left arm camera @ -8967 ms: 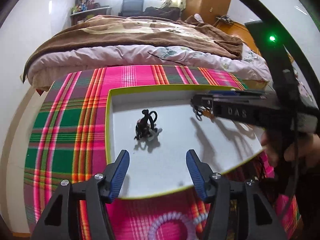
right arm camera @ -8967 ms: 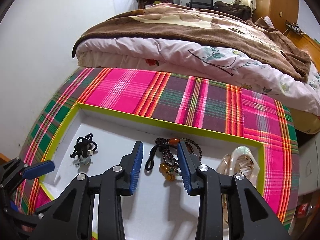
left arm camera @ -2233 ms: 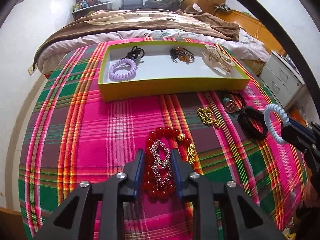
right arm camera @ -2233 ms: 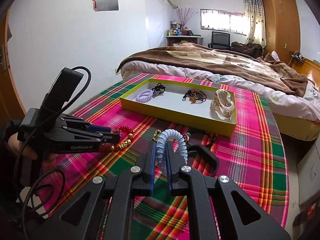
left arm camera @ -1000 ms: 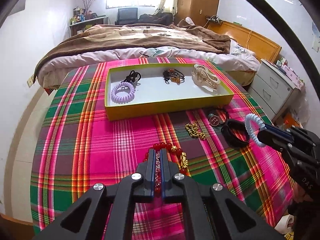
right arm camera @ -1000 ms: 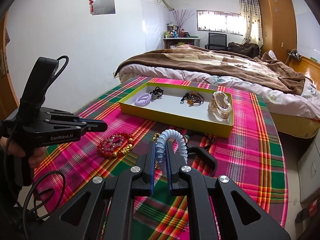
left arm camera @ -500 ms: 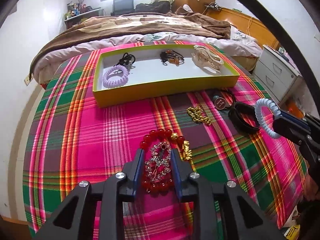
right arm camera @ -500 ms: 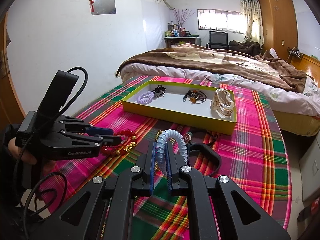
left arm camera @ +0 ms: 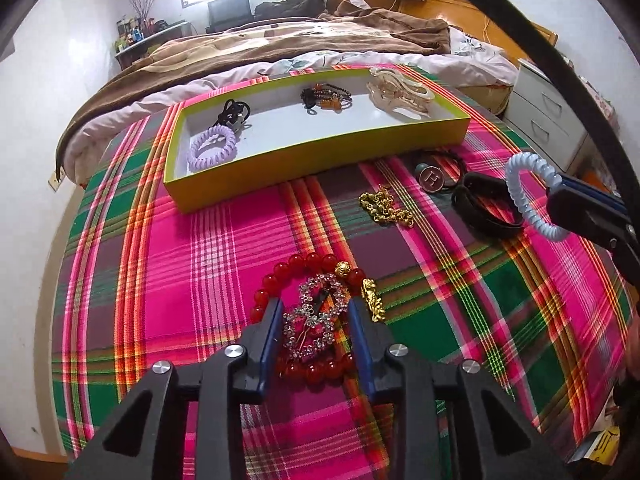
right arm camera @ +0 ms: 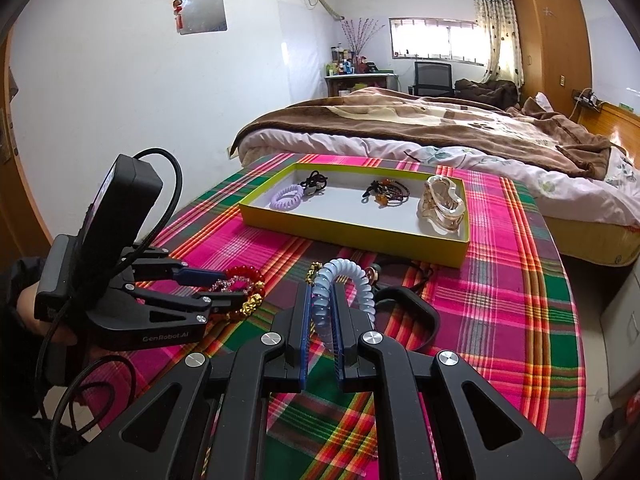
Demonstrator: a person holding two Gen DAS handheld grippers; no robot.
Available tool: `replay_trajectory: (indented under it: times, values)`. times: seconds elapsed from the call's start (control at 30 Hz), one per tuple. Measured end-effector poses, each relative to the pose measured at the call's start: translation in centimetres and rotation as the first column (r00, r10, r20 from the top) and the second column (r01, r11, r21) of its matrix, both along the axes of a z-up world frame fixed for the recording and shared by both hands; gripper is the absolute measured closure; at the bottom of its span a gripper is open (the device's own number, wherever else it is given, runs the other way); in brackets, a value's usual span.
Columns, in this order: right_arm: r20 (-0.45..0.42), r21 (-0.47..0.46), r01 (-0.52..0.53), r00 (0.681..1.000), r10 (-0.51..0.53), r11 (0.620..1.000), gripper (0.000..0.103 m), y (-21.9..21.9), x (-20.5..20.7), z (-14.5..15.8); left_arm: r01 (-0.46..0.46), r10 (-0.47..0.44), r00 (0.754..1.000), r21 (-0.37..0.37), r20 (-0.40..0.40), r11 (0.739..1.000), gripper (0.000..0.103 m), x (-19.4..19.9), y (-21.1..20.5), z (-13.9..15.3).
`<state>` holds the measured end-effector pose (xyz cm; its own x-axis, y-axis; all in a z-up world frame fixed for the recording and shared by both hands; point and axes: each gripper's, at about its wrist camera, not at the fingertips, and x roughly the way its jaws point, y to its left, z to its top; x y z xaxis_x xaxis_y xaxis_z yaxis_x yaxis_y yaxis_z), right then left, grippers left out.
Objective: Organize jewelry
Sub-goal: 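Close the left gripper on the rhinestone hair clip and lift it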
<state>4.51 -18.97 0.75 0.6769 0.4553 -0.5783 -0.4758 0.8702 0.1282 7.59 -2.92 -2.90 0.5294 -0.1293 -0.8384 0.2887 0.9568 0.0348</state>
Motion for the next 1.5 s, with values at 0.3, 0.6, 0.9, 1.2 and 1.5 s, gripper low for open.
replay_trajectory:
  times: [0.3, 0.6, 0.9, 1.2, 1.5]
  values:
    - [0.003, -0.002, 0.003, 1.0, -0.003, 1.0, 0.093, -0.1, 0.1, 0.2, -0.012, 0.012, 1.0, -0.037, 0.016, 0.999, 0.072, -0.3, 0.6, 0.9]
    - [0.03, -0.008, 0.007, 1.0, -0.007, 1.0, 0.093, 0.4, 1.3, 2.4, -0.026, 0.03, 0.998, -0.085, 0.049, 0.996, 0.073, 0.0, 1.7, 3.7]
    - [0.042, -0.005, 0.025, 0.999, -0.025, 1.0, 0.093, 0.6, 3.4, 4.0, -0.045, 0.055, 0.995, -0.12, 0.078, 0.992, 0.091, 2.2, 3.3, 6.2]
    - [0.016, -0.004, 0.016, 1.0, -0.016, 1.0, 0.093, 1.0, 4.1, 3.1, -0.127, 0.124, 0.992, -0.177, -0.033, 0.976, 0.073, 3.3, 6.2, 3.0]
    - [-0.001, 0.0, 0.024, 1.0, -0.024, 1.0, 0.093, 0.9, 4.6, 2.4, -0.148, 0.132, 0.987, -0.188, -0.092, 0.971, 0.043, 5.3, 4.6, 1.0]
